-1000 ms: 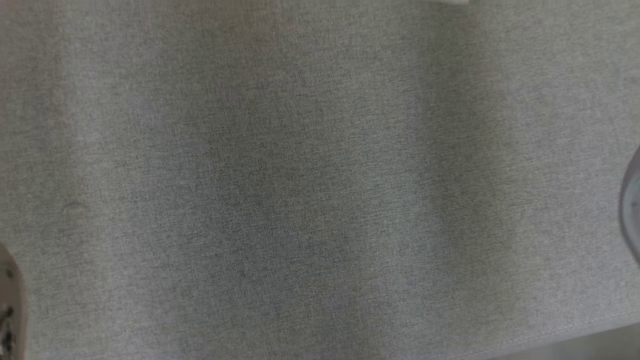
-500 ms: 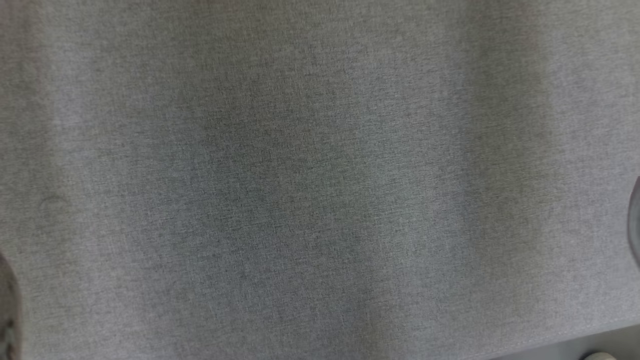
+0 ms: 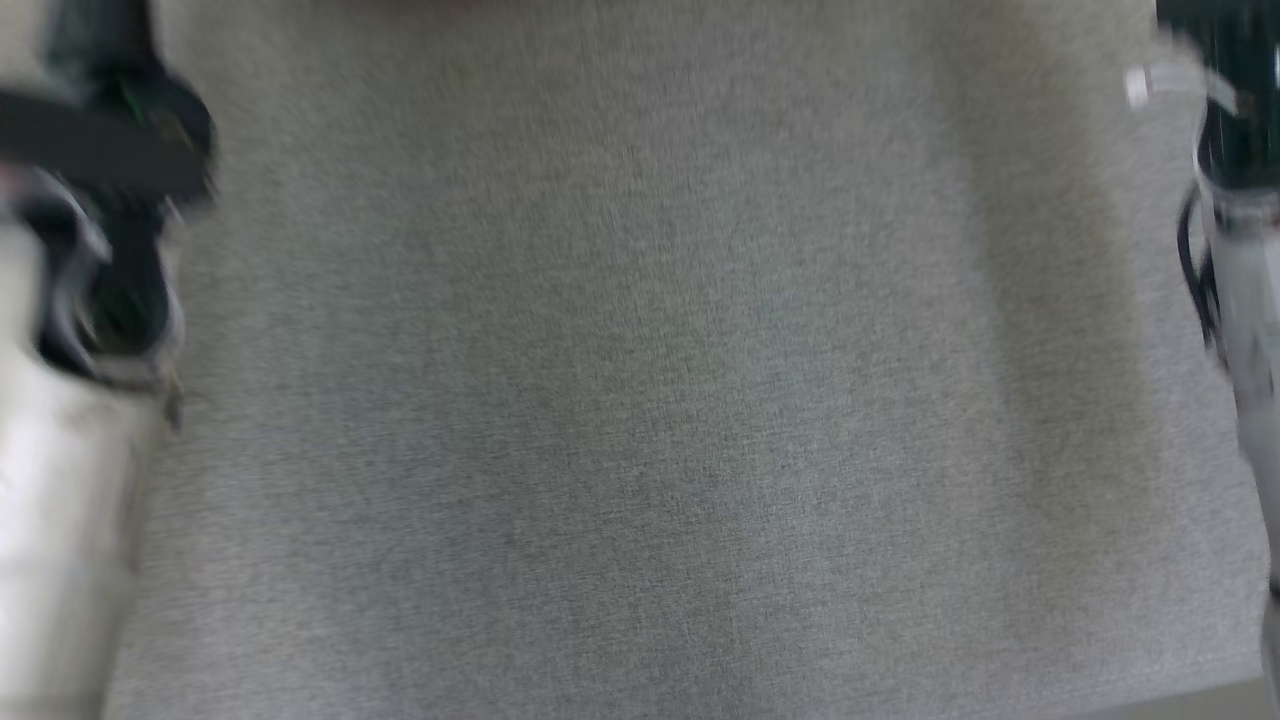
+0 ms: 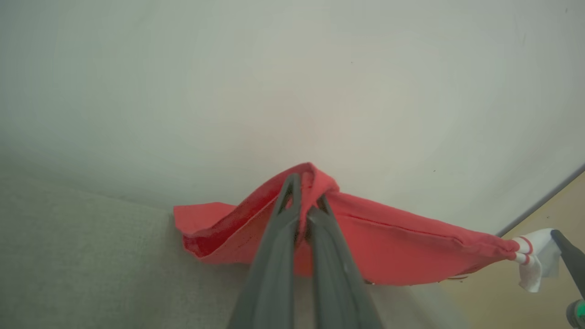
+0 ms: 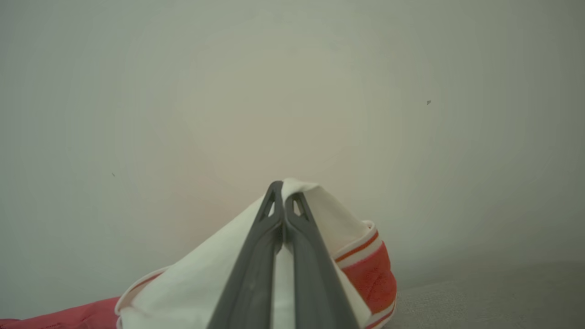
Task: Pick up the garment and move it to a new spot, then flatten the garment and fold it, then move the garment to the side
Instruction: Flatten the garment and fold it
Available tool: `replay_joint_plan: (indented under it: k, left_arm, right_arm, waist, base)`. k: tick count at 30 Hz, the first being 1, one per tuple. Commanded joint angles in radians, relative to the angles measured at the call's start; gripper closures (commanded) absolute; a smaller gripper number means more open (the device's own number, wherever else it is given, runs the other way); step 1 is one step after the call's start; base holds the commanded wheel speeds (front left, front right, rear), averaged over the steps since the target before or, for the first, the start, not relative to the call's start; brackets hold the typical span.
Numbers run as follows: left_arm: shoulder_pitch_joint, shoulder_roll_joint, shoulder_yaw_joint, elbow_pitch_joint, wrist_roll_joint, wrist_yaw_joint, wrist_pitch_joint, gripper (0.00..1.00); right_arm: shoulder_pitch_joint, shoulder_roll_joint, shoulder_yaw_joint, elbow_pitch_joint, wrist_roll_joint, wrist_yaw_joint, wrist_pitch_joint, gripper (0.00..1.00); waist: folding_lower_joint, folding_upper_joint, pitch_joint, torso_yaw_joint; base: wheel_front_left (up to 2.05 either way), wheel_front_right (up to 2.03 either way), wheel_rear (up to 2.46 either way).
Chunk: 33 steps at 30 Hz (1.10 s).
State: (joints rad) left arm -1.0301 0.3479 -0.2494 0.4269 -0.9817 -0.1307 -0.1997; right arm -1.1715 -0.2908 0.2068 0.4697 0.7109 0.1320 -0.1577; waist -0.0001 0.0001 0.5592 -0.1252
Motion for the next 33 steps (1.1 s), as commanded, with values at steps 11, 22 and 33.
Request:
replay_joint_plan:
  k: [11, 22, 33]
  left_arm:
    - [0.453, -0.030, -0.079, -0.063, -0.063, 0.004, -0.034, 1.00]
    - [0.794, -0.083, -0.077, -0.094, -0.028, 0.024, -0.063, 1.00]
    - [0.974, -0.097, -0.113, -0.138, -0.009, 0.069, -0.041, 1.00]
  right_arm:
    - [0.615, -0.026, -0.150, -0.299, 0.034, -0.002, 0.269, 1.00]
    - [0.952, 0.089, -0.321, -0.428, -0.159, -0.002, 0.447, 1.00]
    - [1.115, 0.192, -0.453, -0.503, -0.289, -0.002, 0.641, 1.00]
  waist:
    - [0.0001, -0.0001, -0.296, 0.054]
    - [0.0001, -0.0001, -0.439, 0.056]
    - [0.0001, -0.0001, -0.507, 0.058]
  base:
    - [0.00, 0.00, 0.00]
    - [0.00, 0.00, 0.00]
    - [0.00, 0.00, 0.00]
